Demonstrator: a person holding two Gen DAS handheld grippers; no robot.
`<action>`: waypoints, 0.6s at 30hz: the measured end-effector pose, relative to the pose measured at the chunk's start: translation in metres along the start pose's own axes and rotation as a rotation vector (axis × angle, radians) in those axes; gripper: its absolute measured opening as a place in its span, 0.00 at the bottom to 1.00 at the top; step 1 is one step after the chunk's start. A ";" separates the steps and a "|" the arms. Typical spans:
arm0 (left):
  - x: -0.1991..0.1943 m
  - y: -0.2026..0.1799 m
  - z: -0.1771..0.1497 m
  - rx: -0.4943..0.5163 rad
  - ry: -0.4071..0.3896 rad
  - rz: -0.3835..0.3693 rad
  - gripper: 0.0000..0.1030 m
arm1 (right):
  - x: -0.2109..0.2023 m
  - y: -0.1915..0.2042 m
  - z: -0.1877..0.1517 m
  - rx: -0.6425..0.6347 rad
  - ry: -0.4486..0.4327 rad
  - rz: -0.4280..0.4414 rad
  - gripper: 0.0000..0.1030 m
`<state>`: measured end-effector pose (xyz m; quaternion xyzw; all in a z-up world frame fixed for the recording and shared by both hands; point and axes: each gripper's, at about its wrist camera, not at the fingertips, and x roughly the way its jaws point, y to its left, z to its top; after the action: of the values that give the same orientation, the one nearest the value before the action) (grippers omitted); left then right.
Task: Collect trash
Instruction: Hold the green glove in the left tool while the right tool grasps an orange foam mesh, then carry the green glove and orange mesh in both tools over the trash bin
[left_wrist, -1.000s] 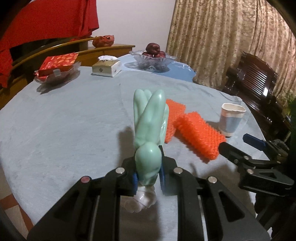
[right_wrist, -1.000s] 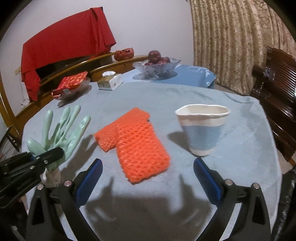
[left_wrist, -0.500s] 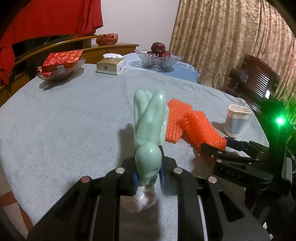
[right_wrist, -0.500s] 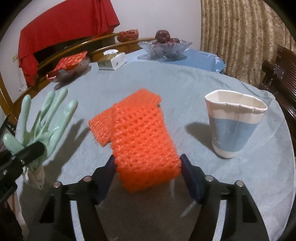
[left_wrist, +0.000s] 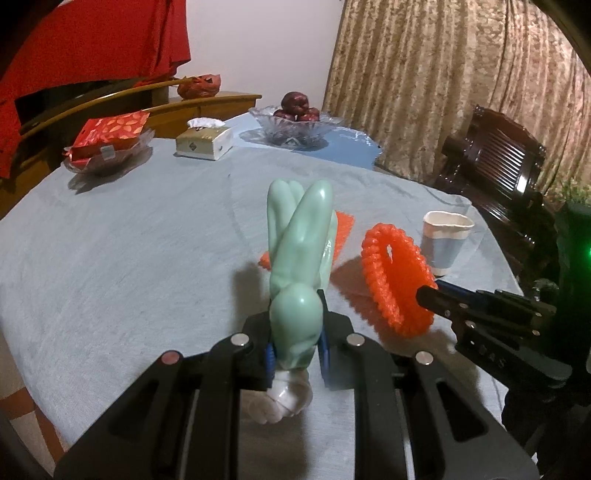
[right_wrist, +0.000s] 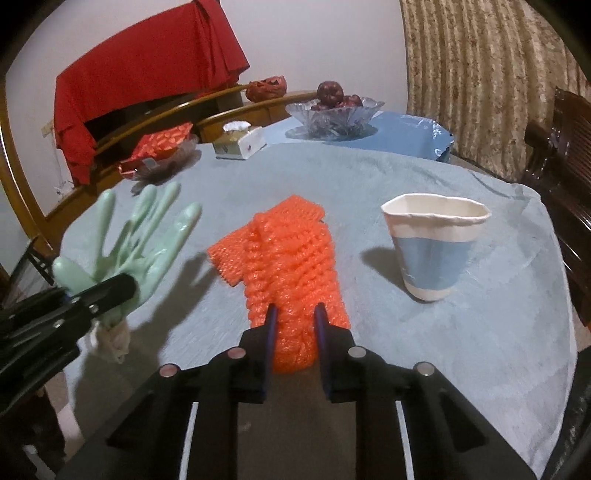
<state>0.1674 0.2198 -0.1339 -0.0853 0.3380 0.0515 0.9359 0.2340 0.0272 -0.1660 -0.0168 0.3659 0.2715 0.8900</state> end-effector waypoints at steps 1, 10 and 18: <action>-0.002 -0.004 0.001 0.005 -0.003 -0.004 0.17 | -0.006 -0.001 -0.001 0.007 -0.008 0.003 0.19; -0.015 -0.044 0.003 0.047 -0.013 -0.063 0.17 | -0.053 -0.017 -0.007 0.039 -0.058 -0.015 0.17; -0.021 -0.079 0.003 0.080 0.000 -0.120 0.17 | -0.088 -0.042 -0.013 0.073 -0.091 -0.061 0.17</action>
<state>0.1655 0.1424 -0.1089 -0.0679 0.3342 -0.0185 0.9399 0.1948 -0.0529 -0.1247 0.0170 0.3341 0.2313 0.9135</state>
